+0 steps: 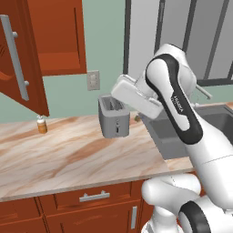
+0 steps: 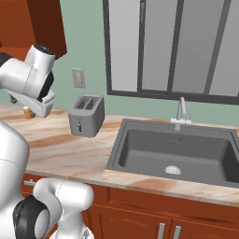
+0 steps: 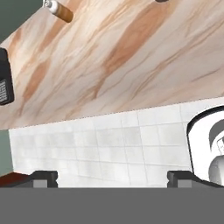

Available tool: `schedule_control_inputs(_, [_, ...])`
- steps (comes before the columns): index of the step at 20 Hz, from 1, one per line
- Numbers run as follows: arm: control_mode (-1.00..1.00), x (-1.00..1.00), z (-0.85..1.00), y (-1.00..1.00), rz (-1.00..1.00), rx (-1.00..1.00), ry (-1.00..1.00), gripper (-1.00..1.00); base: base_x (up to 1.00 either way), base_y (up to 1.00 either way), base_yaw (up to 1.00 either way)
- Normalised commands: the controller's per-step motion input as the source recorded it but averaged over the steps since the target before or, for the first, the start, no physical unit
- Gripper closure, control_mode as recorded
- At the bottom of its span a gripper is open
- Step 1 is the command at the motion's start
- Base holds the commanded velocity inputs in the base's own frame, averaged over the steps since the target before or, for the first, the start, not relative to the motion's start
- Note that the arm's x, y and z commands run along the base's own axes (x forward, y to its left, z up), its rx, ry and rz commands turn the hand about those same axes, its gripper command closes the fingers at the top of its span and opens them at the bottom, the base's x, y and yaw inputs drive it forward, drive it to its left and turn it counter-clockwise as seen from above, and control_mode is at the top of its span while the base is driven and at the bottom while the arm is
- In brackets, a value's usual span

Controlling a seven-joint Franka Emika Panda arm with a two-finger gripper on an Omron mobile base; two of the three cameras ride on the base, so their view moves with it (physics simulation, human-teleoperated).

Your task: Close all open cabinet doors.

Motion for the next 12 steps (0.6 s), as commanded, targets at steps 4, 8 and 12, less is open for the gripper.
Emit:
schedule_control_inputs(4, [-1.00, -0.30, 0.07, 0.52, 0.08, 0.16, 0.00, -1.00, 0.00, 0.00, 0.00])
schedule_control_inputs(8, [-1.00, -0.40, 0.00, 0.39, 0.06, 0.16, 0.00, -1.00, 0.00, 0.00, 0.00])
schedule_control_inputs(12, [-1.00, -0.40, 0.00, 0.24, 0.01, 0.16, 0.00, -1.00, 0.00, 0.00, 0.00])
